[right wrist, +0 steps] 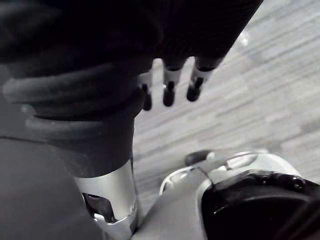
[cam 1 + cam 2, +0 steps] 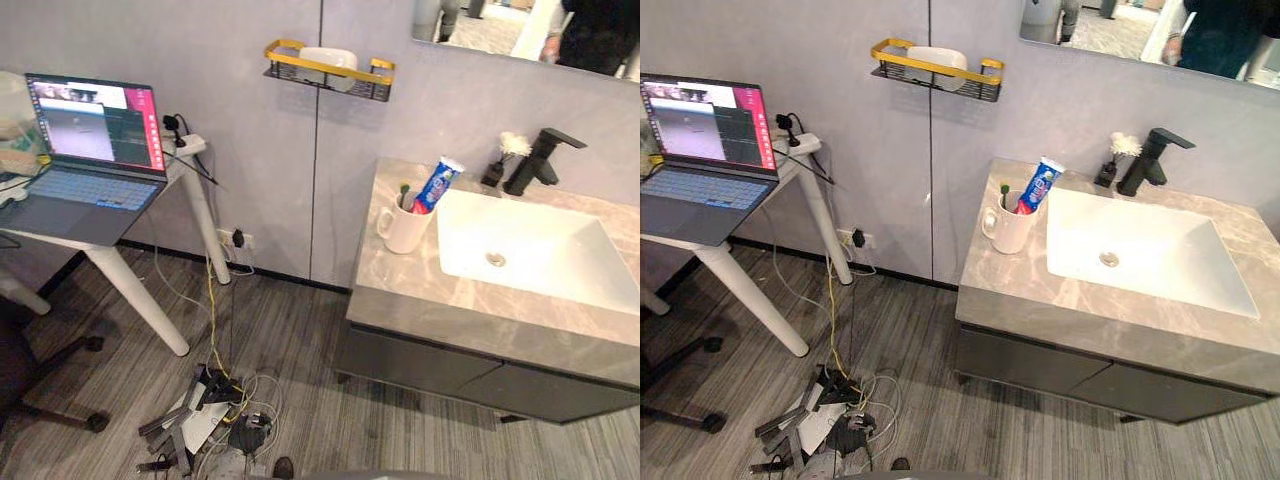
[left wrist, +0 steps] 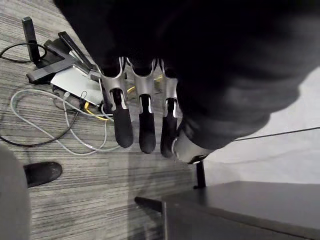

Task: Organize washtable

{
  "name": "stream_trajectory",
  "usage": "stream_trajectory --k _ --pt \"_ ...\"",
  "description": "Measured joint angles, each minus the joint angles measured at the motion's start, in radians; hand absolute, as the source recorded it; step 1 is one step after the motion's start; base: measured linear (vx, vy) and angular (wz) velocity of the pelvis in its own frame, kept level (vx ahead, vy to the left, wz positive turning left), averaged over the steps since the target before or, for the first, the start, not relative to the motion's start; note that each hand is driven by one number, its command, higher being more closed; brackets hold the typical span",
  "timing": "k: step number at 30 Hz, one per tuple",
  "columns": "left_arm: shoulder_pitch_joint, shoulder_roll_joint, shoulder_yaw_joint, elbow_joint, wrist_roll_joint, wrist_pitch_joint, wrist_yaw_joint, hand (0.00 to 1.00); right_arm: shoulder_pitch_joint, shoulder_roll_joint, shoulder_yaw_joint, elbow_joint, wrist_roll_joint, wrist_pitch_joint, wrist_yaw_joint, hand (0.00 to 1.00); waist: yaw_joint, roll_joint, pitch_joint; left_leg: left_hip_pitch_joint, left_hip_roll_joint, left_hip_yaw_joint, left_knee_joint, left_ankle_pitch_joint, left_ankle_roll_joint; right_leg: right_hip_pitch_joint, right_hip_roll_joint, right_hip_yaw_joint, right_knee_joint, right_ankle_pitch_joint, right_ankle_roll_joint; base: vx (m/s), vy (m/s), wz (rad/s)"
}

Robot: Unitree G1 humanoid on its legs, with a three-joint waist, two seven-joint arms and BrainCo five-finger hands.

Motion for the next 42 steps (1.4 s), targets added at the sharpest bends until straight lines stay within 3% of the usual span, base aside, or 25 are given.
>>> stream_trajectory --k 5,6,9,12,16,20,27,29,32,34,37,42 --pt "0.013 -0.006 -0.125 -0.349 -0.061 -0.003 0.008 1.00 -0.004 -0.041 0.109 -0.014 -0.050 -0.007 -0.002 0.00 0.024 0.002 0.001 -0.002 -0.007 -0.021 0.000 0.000 0.000 0.018 -0.002 -0.027 -0.001 0.002 0.003 0.06 0.005 0.14" --pt "0.013 -0.006 -0.163 -0.488 -0.064 -0.011 0.008 1.00 -0.014 -0.053 0.139 -0.015 -0.079 -0.011 -0.002 0.00 0.025 0.002 0.000 -0.005 -0.008 -0.023 0.001 -0.002 -0.002 0.016 -0.004 -0.028 0.000 0.002 0.003 0.04 0.010 0.06" --pt "-0.009 -0.006 -0.225 -0.684 -0.084 -0.040 0.005 1.00 -0.020 -0.063 0.167 -0.014 -0.114 -0.025 0.000 0.00 0.023 0.002 0.001 -0.019 -0.008 -0.030 0.001 -0.002 -0.001 0.010 -0.006 -0.030 0.000 0.002 0.003 0.03 0.007 0.05" --pt "-0.060 -0.003 -0.318 -0.855 -0.163 -0.068 0.002 1.00 -0.025 -0.075 0.198 -0.007 -0.116 -0.030 0.002 0.00 0.025 0.000 -0.001 -0.022 -0.007 -0.042 0.007 -0.002 -0.001 0.008 -0.005 -0.037 0.000 0.002 0.003 0.05 0.001 0.11" --pt "-0.172 0.015 -0.487 -1.003 -0.391 -0.108 -0.066 1.00 -0.052 -0.093 0.217 0.033 -0.145 -0.033 0.006 0.00 0.024 0.003 -0.008 -0.027 -0.008 -0.057 0.007 -0.002 -0.001 0.008 -0.005 -0.044 0.000 0.002 0.002 0.02 -0.006 0.05" --pt "-0.240 0.015 -0.543 -1.008 -0.547 -0.100 -0.112 1.00 -0.064 -0.104 0.217 0.054 -0.156 -0.031 0.008 0.00 0.024 0.015 -0.010 -0.035 -0.009 -0.082 0.007 -0.001 -0.001 0.008 -0.004 -0.060 0.001 0.000 -0.001 -0.01 -0.008 0.13" --pt "-0.329 0.017 -0.640 -0.970 -0.633 -0.034 -0.168 1.00 -0.089 -0.114 0.215 0.093 -0.179 -0.024 0.009 0.00 0.023 0.022 -0.009 -0.037 -0.009 -0.096 0.007 0.004 -0.006 0.013 -0.002 -0.076 0.002 -0.004 -0.006 0.00 -0.007 0.06" --pt "-0.387 0.017 -0.680 -0.901 -0.635 -0.014 -0.182 1.00 -0.094 -0.114 0.213 0.100 -0.186 -0.024 0.020 0.00 0.023 0.022 -0.010 -0.035 -0.009 -0.090 0.007 0.004 -0.006 0.012 -0.002 -0.070 0.002 -0.004 -0.006 0.00 0.002 -0.07" --pt "-0.518 0.029 -0.718 -0.660 -0.630 0.024 -0.202 1.00 -0.120 -0.121 0.213 0.108 -0.194 -0.010 0.035 0.00 0.012 0.025 -0.008 -0.015 -0.009 -0.073 0.007 0.008 -0.001 0.014 0.005 -0.052 -0.001 -0.003 -0.007 -0.02 -0.010 -0.20" --pt "-0.587 0.028 -0.712 -0.489 -0.580 0.049 -0.189 1.00 -0.140 -0.124 0.213 0.106 -0.193 0.001 0.048 0.00 -0.029 0.031 -0.007 -0.013 -0.008 -0.067 0.006 0.008 -0.001 0.012 0.007 -0.047 -0.003 -0.005 -0.010 -0.01 -0.003 -0.12" --pt "-0.680 0.024 -0.704 -0.338 -0.477 0.057 -0.168 1.00 -0.150 -0.123 0.213 0.106 -0.193 0.003 0.050 0.00 -0.037 0.030 0.002 -0.016 -0.006 -0.043 0.006 0.008 -0.002 0.003 0.014 -0.027 -0.017 0.002 -0.017 0.00 -0.002 -0.20" --pt "-0.761 0.011 -0.672 -0.271 -0.326 0.056 -0.118 1.00 -0.150 -0.119 0.212 0.069 -0.193 0.004 0.048 0.00 -0.069 0.030 0.025 -0.021 -0.001 -0.021 0.007 0.004 -0.007 -0.001 0.018 -0.019 -0.032 0.016 -0.015 0.02 -0.002 -0.09"
